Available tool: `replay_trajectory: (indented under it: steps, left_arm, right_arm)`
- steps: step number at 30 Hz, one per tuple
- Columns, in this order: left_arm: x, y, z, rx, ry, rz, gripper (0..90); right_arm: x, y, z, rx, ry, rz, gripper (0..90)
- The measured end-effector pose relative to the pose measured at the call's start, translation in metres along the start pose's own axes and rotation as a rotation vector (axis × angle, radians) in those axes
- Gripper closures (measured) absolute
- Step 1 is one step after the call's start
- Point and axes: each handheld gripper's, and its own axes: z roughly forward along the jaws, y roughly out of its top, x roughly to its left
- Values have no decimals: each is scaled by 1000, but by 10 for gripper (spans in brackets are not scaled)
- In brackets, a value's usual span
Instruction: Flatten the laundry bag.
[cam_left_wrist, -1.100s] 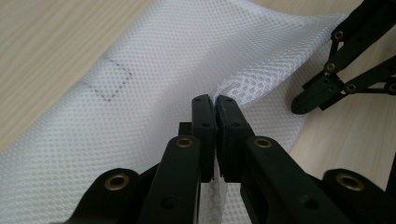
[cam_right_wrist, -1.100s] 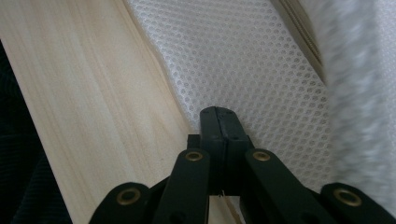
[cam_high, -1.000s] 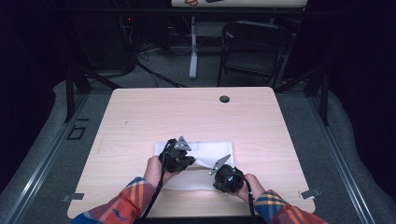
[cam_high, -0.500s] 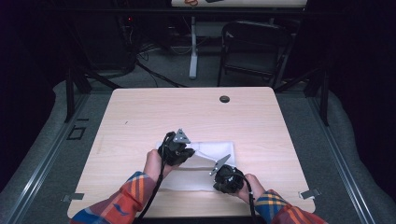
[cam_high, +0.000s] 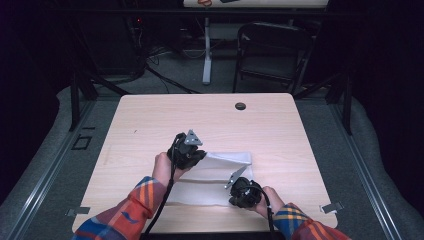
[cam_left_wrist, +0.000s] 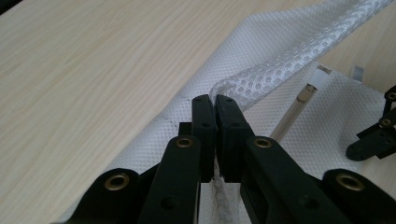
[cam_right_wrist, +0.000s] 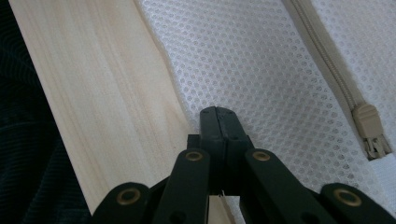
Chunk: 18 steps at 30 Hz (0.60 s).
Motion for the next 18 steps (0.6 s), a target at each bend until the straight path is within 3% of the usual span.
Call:
replay_trajectory:
  steps: [13,18]
  left_arm:
    - [17,20,-7,14,66,21,871]
    - [22,27,-8,12,83,19,871]
  right_arm:
    - [0,-1,-2,27,14,-26,900]
    - [1,-2,-2,23,26,-14,900]
